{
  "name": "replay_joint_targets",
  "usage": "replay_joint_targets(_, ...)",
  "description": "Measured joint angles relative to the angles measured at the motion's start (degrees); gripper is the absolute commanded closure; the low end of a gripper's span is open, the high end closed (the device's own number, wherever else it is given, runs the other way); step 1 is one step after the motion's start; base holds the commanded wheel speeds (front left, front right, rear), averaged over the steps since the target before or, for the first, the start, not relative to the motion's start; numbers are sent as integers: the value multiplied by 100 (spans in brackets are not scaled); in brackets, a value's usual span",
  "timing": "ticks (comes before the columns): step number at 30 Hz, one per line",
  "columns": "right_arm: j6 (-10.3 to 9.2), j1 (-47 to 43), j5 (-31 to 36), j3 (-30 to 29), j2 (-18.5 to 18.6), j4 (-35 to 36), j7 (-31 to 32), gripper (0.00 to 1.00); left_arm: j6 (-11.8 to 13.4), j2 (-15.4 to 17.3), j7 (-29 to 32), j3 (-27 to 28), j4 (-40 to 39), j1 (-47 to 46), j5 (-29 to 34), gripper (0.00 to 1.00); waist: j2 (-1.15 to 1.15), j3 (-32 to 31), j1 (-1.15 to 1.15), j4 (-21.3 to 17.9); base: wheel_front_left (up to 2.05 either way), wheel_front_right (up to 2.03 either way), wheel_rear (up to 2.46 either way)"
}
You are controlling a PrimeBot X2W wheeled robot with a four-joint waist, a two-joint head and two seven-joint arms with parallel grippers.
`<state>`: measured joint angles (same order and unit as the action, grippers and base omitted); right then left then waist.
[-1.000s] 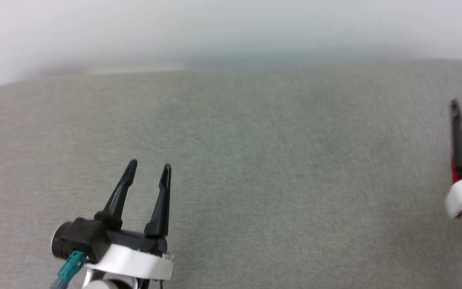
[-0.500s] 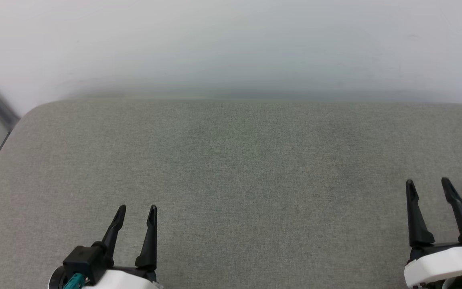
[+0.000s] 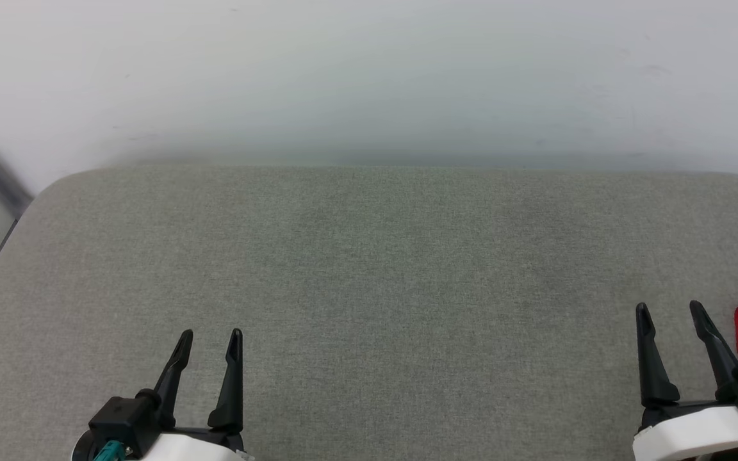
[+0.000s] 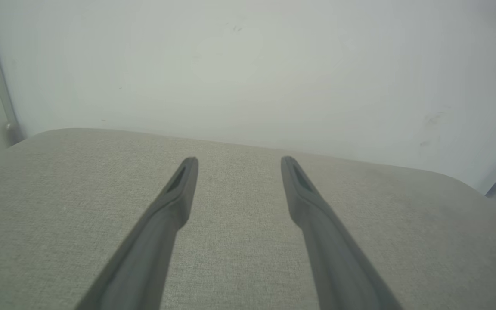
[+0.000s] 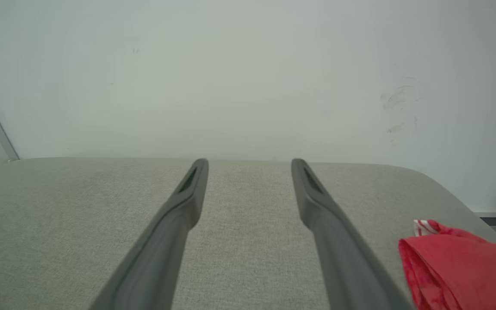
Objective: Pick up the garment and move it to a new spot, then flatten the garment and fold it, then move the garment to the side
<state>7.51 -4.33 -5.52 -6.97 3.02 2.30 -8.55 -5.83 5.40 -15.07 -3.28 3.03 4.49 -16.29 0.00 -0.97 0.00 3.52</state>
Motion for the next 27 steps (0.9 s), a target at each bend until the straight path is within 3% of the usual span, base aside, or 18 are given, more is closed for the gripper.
replay_joint_targets(16,0,55,-66,62,-1,-22,-81,0,-123,-98,0,112,80,21,145,0,0,-22,0,-40,0,0,0)
replay_joint_targets(17,0,52,-74,71,-2,-19,-78,100,-123,-99,1,108,83,21,151,100,0,-22,0,-36,0,0,0)
replay_joint_targets(22,0,-66,-131,74,-5,-287,-38,100,-122,-99,30,89,315,141,89,100,0,-23,1,-39,0,0,0)
replay_joint_targets(27,0,-49,-684,64,-7,-408,90,100,-122,-98,153,124,375,126,-438,100,0,-17,1,-52,0,0,0)
